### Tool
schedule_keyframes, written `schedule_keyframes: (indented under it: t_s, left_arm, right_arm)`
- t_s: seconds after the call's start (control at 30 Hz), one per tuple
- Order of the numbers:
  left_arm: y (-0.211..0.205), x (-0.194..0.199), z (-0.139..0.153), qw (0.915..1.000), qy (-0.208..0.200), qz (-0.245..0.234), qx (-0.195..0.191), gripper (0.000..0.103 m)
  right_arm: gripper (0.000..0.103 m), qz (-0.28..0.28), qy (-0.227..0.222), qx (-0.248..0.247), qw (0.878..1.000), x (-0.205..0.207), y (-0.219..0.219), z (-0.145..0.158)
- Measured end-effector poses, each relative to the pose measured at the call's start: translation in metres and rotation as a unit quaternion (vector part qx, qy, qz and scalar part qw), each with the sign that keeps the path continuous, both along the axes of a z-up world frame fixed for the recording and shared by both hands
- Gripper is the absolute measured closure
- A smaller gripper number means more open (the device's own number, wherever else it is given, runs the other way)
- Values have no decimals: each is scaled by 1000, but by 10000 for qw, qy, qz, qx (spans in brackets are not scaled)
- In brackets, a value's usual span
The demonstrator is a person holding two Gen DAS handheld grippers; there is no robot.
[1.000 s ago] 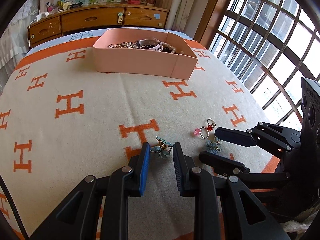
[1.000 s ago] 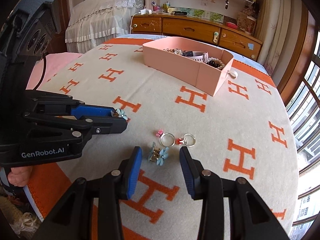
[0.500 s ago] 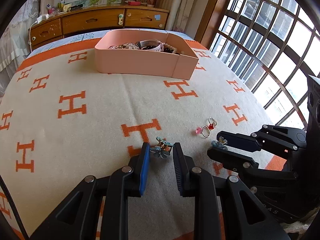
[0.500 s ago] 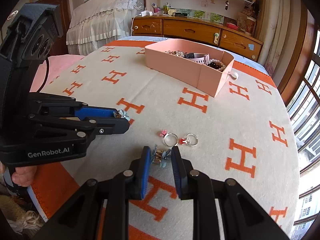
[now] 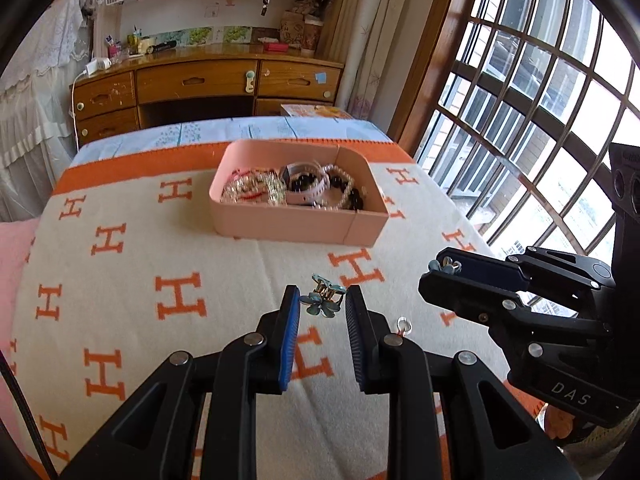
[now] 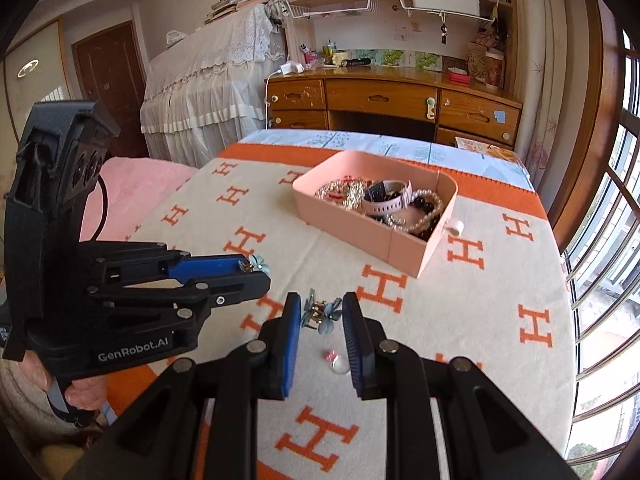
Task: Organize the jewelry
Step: 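Carry both clips into the pink box and open both tools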
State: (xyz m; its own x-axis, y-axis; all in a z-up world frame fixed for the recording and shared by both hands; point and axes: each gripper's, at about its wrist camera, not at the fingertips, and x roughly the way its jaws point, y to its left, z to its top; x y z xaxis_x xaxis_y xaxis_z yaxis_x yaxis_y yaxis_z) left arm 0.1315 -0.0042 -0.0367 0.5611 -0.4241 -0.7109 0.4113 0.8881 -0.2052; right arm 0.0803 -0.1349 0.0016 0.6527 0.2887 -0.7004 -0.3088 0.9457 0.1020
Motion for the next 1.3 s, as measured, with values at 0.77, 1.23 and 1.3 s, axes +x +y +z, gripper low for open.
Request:
schedule_keyframes:
  t_s: [0.77,1.23,1.3]
  left_arm:
    - [-27,152,18,9987,267,394,161,82]
    - [-23,140,-21,9956,294,798,395,44]
    - [-15,133,-17,9957,265,859,210,31]
  right_arm:
    - [81,-1101,802,943,9862,160,-37,3]
    - [81,-1123,1182,436,9857,147,-32,-41]
    - [81,-1159,1164,466,9853,139,-34,-42]
